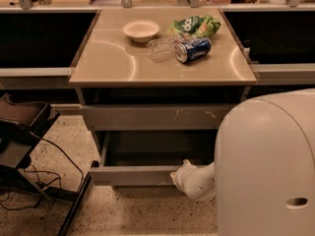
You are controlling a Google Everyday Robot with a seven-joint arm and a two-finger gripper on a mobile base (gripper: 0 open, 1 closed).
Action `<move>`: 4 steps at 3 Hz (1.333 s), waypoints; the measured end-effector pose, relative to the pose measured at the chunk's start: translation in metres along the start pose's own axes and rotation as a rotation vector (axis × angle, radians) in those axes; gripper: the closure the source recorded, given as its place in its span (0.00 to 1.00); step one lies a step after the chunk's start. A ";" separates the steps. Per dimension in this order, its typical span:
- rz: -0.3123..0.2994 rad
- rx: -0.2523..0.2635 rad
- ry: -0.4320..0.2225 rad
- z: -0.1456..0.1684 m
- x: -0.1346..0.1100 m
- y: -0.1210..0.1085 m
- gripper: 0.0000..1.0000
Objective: Open middle drawer
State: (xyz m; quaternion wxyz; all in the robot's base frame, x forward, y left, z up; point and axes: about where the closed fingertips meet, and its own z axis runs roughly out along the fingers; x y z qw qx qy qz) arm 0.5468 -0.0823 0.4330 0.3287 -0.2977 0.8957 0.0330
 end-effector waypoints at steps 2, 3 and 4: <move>-0.001 0.000 -0.009 -0.009 0.010 0.007 1.00; 0.001 -0.003 -0.005 -0.011 0.009 0.006 1.00; 0.006 -0.007 -0.003 -0.018 0.023 0.013 1.00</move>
Offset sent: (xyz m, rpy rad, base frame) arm -0.3049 -0.0705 -0.0873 0.1479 -0.1895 -0.0814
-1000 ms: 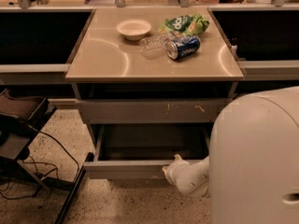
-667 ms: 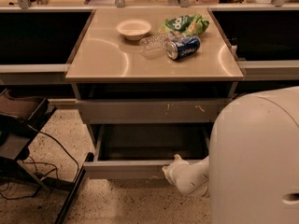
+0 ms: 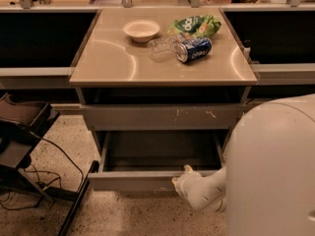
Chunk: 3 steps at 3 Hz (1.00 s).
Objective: Open middle drawer
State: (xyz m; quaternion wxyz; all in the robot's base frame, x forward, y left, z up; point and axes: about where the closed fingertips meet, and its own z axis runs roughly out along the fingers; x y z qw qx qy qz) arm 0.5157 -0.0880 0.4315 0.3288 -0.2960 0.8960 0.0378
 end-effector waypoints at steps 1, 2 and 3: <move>0.001 0.000 0.000 -0.004 -0.004 -0.001 1.00; 0.032 0.015 -0.014 -0.027 0.016 0.003 1.00; 0.032 0.015 -0.014 -0.027 0.016 0.004 1.00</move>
Offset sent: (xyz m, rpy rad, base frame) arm -0.2175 -0.0282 -0.0125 -0.0022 -0.0964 0.0193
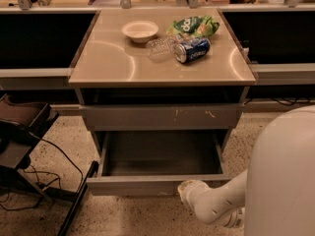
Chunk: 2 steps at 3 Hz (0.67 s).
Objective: Open middle drawer
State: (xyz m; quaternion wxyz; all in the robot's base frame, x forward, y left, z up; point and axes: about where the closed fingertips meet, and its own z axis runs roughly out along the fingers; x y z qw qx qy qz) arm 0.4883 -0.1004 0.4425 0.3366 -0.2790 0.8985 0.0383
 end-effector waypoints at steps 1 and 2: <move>0.004 0.012 -0.015 -0.015 0.022 0.011 1.00; -0.013 0.031 -0.048 -0.021 0.021 0.013 0.81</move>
Offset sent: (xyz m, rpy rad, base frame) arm -0.0213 -0.0040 -0.0027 0.0022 -0.0126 -0.0073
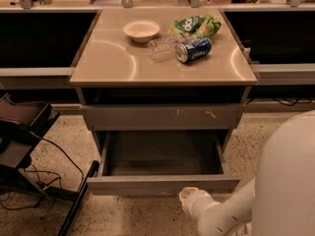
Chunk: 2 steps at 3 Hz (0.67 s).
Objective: Open middle drawer
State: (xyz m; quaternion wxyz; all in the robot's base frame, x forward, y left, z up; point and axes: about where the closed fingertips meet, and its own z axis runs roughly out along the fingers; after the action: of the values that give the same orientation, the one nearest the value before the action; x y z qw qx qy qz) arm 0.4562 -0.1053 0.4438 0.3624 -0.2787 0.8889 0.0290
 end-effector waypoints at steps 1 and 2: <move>0.001 0.001 0.000 0.000 0.000 0.000 0.58; 0.001 0.001 0.000 0.000 0.000 0.000 0.34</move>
Offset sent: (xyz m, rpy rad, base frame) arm 0.0005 -0.0002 0.0002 0.0000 -0.0007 -0.0010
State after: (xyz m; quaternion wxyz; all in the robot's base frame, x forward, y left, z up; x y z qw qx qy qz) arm 0.4567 -0.1055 0.4439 0.3627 -0.2783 0.8889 0.0287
